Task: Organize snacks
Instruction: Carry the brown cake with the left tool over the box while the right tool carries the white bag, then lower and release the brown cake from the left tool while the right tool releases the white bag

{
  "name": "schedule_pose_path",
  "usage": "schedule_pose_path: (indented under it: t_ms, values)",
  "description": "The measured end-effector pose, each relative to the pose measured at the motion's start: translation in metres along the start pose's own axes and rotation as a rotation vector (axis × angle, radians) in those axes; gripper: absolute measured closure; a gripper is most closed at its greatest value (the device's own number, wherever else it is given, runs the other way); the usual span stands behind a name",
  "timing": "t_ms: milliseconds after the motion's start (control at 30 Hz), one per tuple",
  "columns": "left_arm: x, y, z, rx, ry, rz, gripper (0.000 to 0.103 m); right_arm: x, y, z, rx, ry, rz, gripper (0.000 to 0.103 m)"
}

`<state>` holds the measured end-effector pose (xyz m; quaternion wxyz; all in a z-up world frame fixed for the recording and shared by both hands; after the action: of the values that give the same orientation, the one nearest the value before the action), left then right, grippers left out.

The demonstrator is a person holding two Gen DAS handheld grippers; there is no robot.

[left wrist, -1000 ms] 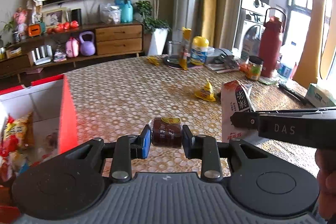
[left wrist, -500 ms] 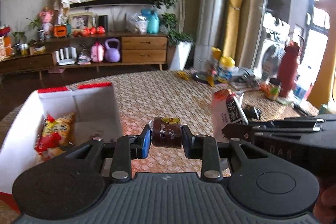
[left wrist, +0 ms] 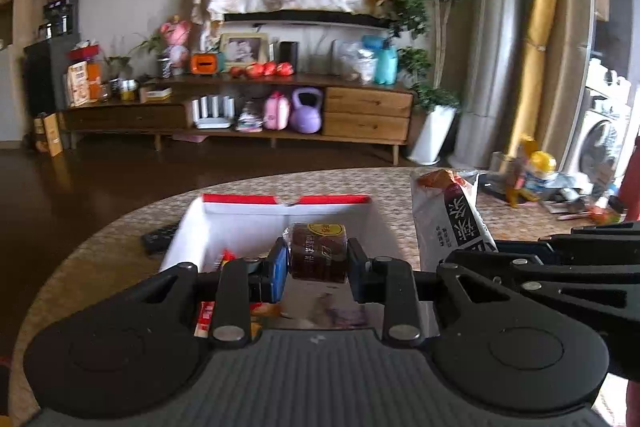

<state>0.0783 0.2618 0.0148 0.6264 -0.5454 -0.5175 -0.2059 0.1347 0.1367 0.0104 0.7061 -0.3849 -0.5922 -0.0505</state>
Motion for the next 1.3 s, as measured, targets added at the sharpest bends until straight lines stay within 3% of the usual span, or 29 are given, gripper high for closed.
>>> schedule_pose_path:
  t_ms: [367,933,1100,1300]
  values:
    - [-0.008,0.033,0.033,0.054,-0.007,0.074,0.073,0.007,0.055,0.028,0.070,-0.044,0.091,0.091]
    - [-0.041,0.086,0.056,0.096,-0.045,0.298,0.073,-0.026,0.126,0.021,0.091,-0.033,0.313,0.092]
    - [-0.046,0.098,0.060,0.110,-0.079,0.382,0.073,-0.028,0.129,0.028,0.086,-0.059,0.331,0.091]
    - [-0.046,0.096,0.057,0.096,-0.076,0.374,0.073,-0.020,0.135,0.019,0.043,-0.104,0.314,0.080]
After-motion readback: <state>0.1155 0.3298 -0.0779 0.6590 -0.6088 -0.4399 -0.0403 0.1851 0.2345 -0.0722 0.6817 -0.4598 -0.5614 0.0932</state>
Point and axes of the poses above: each gripper's, at about its wrist camera, not at the fingertips, and y roughly the way its jaws point, z to its left, x to its top, the point moved 10 cm from there along y, roughly the way its jaws point, and after that the axes turned 6 degrees about -y, right-handed, at the moved point
